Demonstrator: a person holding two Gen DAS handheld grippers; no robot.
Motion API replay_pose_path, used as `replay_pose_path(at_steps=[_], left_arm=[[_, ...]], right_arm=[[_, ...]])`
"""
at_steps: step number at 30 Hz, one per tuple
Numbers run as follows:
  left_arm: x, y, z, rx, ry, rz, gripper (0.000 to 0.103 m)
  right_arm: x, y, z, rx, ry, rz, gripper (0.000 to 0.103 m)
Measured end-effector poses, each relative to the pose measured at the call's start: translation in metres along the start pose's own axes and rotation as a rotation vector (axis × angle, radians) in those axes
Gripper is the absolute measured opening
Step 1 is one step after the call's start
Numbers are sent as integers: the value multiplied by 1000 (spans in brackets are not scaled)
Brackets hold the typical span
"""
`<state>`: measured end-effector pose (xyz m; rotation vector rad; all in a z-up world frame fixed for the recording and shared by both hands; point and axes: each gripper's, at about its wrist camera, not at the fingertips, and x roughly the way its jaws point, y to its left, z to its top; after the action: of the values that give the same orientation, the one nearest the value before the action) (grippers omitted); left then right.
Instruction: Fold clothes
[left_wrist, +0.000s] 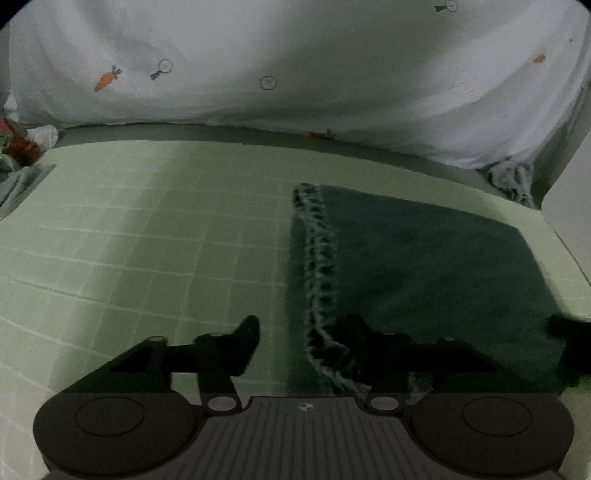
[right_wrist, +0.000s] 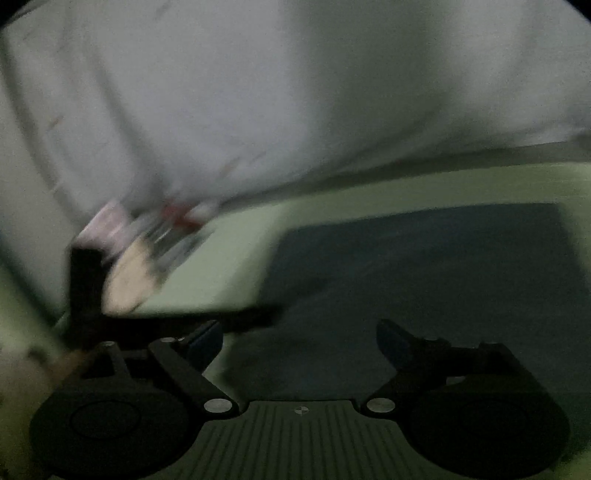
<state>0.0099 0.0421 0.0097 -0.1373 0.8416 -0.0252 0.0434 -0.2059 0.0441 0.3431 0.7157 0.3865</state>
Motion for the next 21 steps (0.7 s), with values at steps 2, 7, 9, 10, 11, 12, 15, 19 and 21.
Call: replay_pose_path(at_steps=[2,7,9,10,11,12,15,19,21], left_arm=[[-2,2,-2,-6,-4,31,74],[-13,-20,6,80,-21,59,82],[-24,-36,5,112,-66,-15,84],[-32,-50,5,133,-101,-72,88],[-36,-63,2,167,-137,-121,91],[-40,-76,-1,202,-169,-163,95],[-28,-104,-15,319,-158,-154,95],[-7,-96,-39,375,-44,-117,95],[-13,-83,-48,360,-30,-104,95]], right_arm=[[4,-30,-3,41,-17,-140,103],[19,-43,-39,-212,-20,-332,103],[24,-37,-41,-233,-36,-346,103],[23,-39,-38,-195,-26,-337,103],[23,-42,-34,-143,-11,-322,103],[24,-43,-31,-124,-3,-315,103],[30,-40,-28,-131,3,-314,103],[23,-36,-32,-125,0,-311,103],[25,-36,-35,-128,1,-310,103]])
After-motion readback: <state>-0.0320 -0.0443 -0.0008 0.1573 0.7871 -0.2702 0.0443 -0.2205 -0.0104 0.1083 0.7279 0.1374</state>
